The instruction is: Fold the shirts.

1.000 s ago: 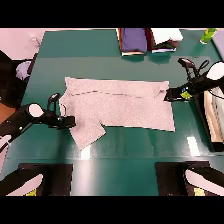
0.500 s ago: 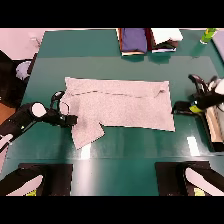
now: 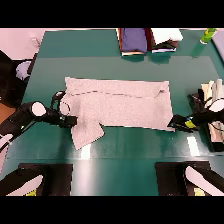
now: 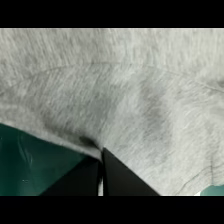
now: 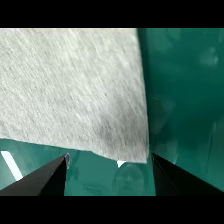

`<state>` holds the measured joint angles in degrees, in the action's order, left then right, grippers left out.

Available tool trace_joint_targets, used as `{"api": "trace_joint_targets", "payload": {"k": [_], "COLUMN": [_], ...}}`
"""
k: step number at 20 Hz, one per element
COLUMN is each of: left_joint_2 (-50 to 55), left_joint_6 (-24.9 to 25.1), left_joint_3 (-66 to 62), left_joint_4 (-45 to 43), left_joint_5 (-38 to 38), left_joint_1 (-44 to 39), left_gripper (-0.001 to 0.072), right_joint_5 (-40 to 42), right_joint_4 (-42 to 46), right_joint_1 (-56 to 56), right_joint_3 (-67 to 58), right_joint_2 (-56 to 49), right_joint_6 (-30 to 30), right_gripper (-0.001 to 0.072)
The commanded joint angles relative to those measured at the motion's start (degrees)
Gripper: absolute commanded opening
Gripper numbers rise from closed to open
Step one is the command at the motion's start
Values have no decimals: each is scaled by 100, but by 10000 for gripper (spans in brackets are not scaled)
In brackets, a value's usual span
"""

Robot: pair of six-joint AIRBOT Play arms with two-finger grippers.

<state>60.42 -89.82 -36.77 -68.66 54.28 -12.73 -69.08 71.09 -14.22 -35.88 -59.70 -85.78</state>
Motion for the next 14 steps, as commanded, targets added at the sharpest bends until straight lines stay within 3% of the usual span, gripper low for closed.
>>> {"api": "trace_joint_targets", "payload": {"k": [1, 3, 4, 5, 6, 7, 11, 14], "left_joint_2": [-4, -4, -4, -4, -13, -101, -1141, -1961], "left_joint_6": [37, 35, 35, 33, 31, 26, -173, -175], "left_joint_3": [-4, -4, -4, -7, -11, -7, -4, -4], "left_joint_4": [-55, -166, -243, -326, -387, -479, -1003, -1010], "left_joint_5": [98, 170, 238, 339, 466, 597, 1270, 2269], "left_joint_1": [4, 4, 4, 4, 4, 4, 4, 4], "left_gripper": [23, 23, 23, 23, 23, 22, 22, 22], "right_joint_5": [238, 227, 232, 223, 177, 120, -457, -1097], "right_joint_4": [-83, -42, -11, 127, 334, 564, 1060, 1453], "right_joint_1": [391, 634, 776, 896, 1032, 1139, 1224, 1224], "right_joint_3": [-94, -286, -369, -446, -514, -555, -549, -549], "right_joint_2": [-466, -706, -769, -785, -754, -658, 133, 841], "right_joint_6": [-116, -116, -116, -114, -116, -120, -129, -109], "right_gripper": [530, 426, 336, 174, 64, 13, 12, 13]}}
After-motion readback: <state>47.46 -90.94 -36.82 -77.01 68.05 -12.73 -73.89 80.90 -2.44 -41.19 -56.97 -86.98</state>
